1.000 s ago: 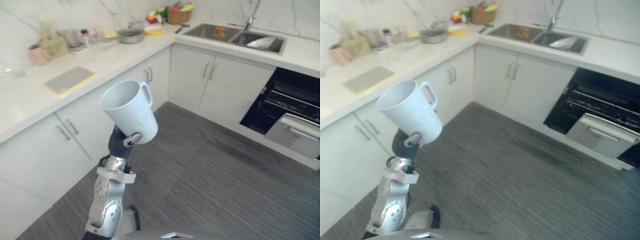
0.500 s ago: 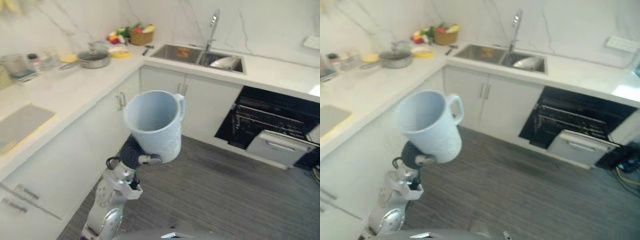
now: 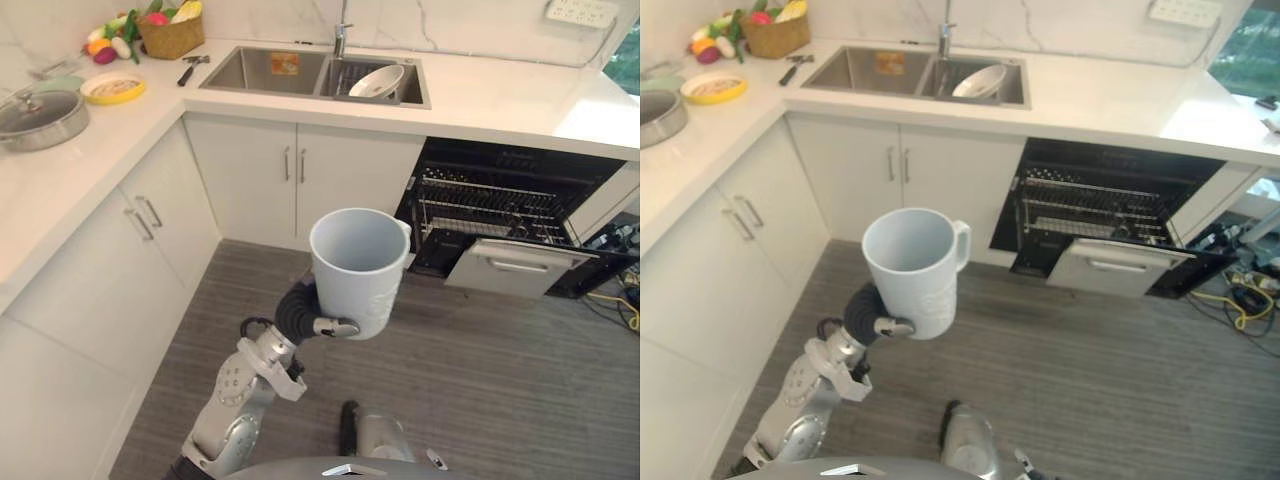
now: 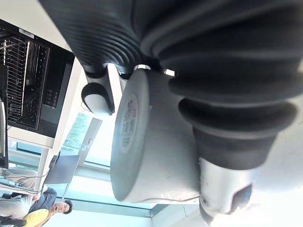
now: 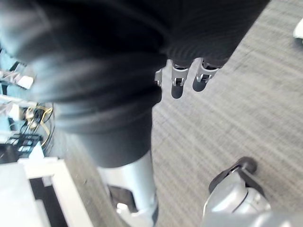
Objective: Walk over to the sink, pick up the cup, carry it to the dishwasher, place the cup inside the dishwasher, then close the dishwasher door
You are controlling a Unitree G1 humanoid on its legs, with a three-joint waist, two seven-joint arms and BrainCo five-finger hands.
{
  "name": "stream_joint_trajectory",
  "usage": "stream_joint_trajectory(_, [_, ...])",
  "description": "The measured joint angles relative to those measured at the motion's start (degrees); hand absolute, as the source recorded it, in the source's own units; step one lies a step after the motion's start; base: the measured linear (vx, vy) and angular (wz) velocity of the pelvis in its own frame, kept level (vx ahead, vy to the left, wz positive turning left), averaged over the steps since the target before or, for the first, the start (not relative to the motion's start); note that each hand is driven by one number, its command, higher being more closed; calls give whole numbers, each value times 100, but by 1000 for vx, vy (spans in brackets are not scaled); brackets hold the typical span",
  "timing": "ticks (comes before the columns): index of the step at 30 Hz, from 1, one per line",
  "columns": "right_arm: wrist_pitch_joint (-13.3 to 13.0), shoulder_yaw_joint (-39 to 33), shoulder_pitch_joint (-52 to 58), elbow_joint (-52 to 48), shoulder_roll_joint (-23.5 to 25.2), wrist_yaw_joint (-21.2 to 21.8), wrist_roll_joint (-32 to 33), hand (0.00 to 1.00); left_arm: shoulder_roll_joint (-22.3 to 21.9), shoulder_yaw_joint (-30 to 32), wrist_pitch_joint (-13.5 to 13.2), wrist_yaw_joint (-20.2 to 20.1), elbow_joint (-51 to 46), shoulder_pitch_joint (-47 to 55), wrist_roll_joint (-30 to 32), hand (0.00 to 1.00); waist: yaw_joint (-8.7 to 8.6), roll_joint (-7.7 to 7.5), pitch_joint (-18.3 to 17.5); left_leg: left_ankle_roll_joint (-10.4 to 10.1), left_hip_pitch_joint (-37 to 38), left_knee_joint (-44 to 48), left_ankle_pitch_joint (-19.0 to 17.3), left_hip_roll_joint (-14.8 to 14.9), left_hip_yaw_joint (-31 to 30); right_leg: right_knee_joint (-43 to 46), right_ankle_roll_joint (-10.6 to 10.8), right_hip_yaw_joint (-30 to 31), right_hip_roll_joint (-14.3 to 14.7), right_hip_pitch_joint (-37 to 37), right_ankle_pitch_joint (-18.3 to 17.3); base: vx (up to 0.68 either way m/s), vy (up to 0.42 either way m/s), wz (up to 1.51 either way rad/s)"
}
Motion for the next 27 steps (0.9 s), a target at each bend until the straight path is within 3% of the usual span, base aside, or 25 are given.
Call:
stream_joint_trajectory(2, [130, 227, 43, -429, 4, 114, -47, 0, 1, -4, 0, 3, -75, 15, -6, 100, 7, -53, -24, 163, -55, 546, 161, 144, -172, 374, -103, 9, 119, 22, -420, 291, -227, -22])
stream_joint_trajectory(4, [275, 401, 62, -806, 22, 136, -52, 0, 0, -7, -44, -6, -100, 85, -25, 100, 33, -54, -90, 959, -702, 1838, 680, 411, -508, 355, -150, -43, 367, 160, -730, 298, -311, -16])
stream_joint_trajectory(5, [316, 414, 147, -1063, 82, 164, -64, 0, -4, -10, -47, -19, -120, 172, -56, 100, 87, -51, -72, 1306, -1401, 2990, 1580, 617, -876, 79, -209, -25, 557, 430, -797, 345, -253, -14])
stream_joint_trajectory(6, [265, 431, 139, -1158, 55, 170, -201, 0, -81, 8, -60, -41, -121, 276, -64, 100, 197, 48, -50, 1061, -2066, 3889, 1563, 574, -1287, -292, -269, -12, 744, 751, -786, 341, -195, -17])
stream_joint_trajectory(7, [215, 413, 130, -1111, -1, 161, -250, 0, -122, 36, -92, -54, -116, 316, -64, 100, 243, 87, -36, 997, -2358, 4204, 1321, 463, -1376, -499, -370, -24, 803, 943, -742, 319, -136, -28])
stream_joint_trajectory(8, [176, 365, 68, -996, -103, 99, -253, 0, -171, 147, -189, -53, -60, 358, -64, 100, 356, 101, -22, 937, -2675, 4304, 890, 168, -1319, -785, -507, -23, 829, 1277, -701, 333, -123, -31])
stream_joint_trajectory(9, [83, 289, -85, -894, -172, -109, -256, 0, -162, 298, -277, -22, -51, 364, -118, 100, 408, 100, -23, 926, -2862, 3952, 559, -58, -1050, -1004, -565, 2, 846, 1603, -701, 361, -124, -34])
stream_joint_trajectory(12, [-408, 142, -290, -966, -214, -459, -253, 0, -227, 616, -436, 94, -75, 389, -234, 100, 454, 86, -44, 963, -2876, 2613, 243, -322, -491, -1210, -510, 91, 860, 2014, -710, 332, -72, -30])
stream_joint_trajectory(14, [-799, 58, -290, -1336, -251, -561, -251, 0, -298, 692, -478, 214, -94, 473, -228, 100, 528, 55, -73, 993, -2856, 1151, 427, -673, -622, -1192, -379, 184, 798, 2089, -788, 111, 2, -26])
stream_joint_trajectory(15, [-1012, -28, -270, -1406, -234, -556, -252, 0, -304, 702, -474, 259, -90, 539, -215, 100, 539, 9, -65, 996, -2814, 751, 793, -815, -732, -1165, -271, 229, 733, 2144, -854, 223, 59, -16])
stream_joint_trajectory(16, [-1284, -175, -181, -1444, -168, -519, -252, 0, -317, 706, -472, 284, -95, 712, -177, 100, 552, -139, -132, 1002, -2571, 401, 1049, -1024, -720, -1137, -179, 299, 568, 2238, -907, 366, 97, 13])
stream_joint_trajectory(18, [-1693, -366, 59, -1584, -31, -500, -246, 0, -310, 671, -469, 289, -233, 870, -157, 100, 521, -243, -263, 1109, -2344, 276, 1174, -1164, -724, -907, -83, 330, 426, 2267, -889, 345, 87, 18])
stream_joint_trajectory(19, [-1893, -359, 107, -1592, -28, -480, -215, 0, -308, 725, -511, 294, -337, 944, -161, 100, 537, -277, -261, 1160, -2191, 274, 1150, -1127, -774, -713, -122, 335, 373, 2173, -1104, 133, 83, -5])
stream_joint_trajectory(20, [-2054, -358, 139, -1660, -23, -471, -189, 0, -311, 750, -539, 297, -332, 930, -165, 100, 551, -320, -276, 1159, -2129, 392, 1138, -1107, -787, -1176, -98, 353, 287, 2288, -1119, 55, 141, -17])
stream_joint_trajectory(21, [-2335, -376, 146, -2019, 47, -491, -131, 0, -303, 753, -552, 279, -366, 846, -164, 100, 608, -447, -244, 1139, -2337, 1191, 1051, -1065, -754, -1779, 272, 525, 36, 2463, -499, 0, 125, -2])
stream_joint_trajectory(23, [-2591, -592, 157, -2323, 123, -524, -131, 0, -300, 646, -550, 230, -362, 803, -161, 100, 610, -441, -261, 1062, -2453, 1284, 777, -964, -737, -1589, 290, 590, 83, 2589, -714, -9, -4, -9])
stream_joint_trajectory(24, [-2714, -690, 165, -2615, 132, -588, -134, 0, -307, 519, -549, 225, -484, 826, -159, 100, 628, -342, -334, 1054, -2404, 1058, 659, -915, -777, -1314, 314, 634, 114, 2469, -972, 34, -38, -30])
stream_joint_trajectory(25, [-2823, -756, 152, -2853, 131, -728, -161, 0, -281, 435, -555, 183, -614, 832, -150, 100, 648, -291, -383, 940, -2351, 1033, 270, -974, -817, -967, 352, 645, 43, 2340, -1305, 129, 24, -18])
stream_joint_trajectory(26, [-2877, -791, 189, -3095, 244, -913, -174, 0, -138, 321, -553, 122, -723, 812, -120, 100, 591, -456, -426, 973, -2202, 979, 139, -1229, -798, -423, 393, 643, -200, 2270, -1578, 208, 80, -19])
stream_joint_trajectory(27, [-2941, -784, 201, -3322, 350, -1146, -291, 0, -81, 242, -554, 58, -825, 813, -113, 100, 589, -546, -449, 1001, -2042, 890, 92, -1395, -692, 691, 237, 726, -441, 1762, -1550, 202, 77, -15])
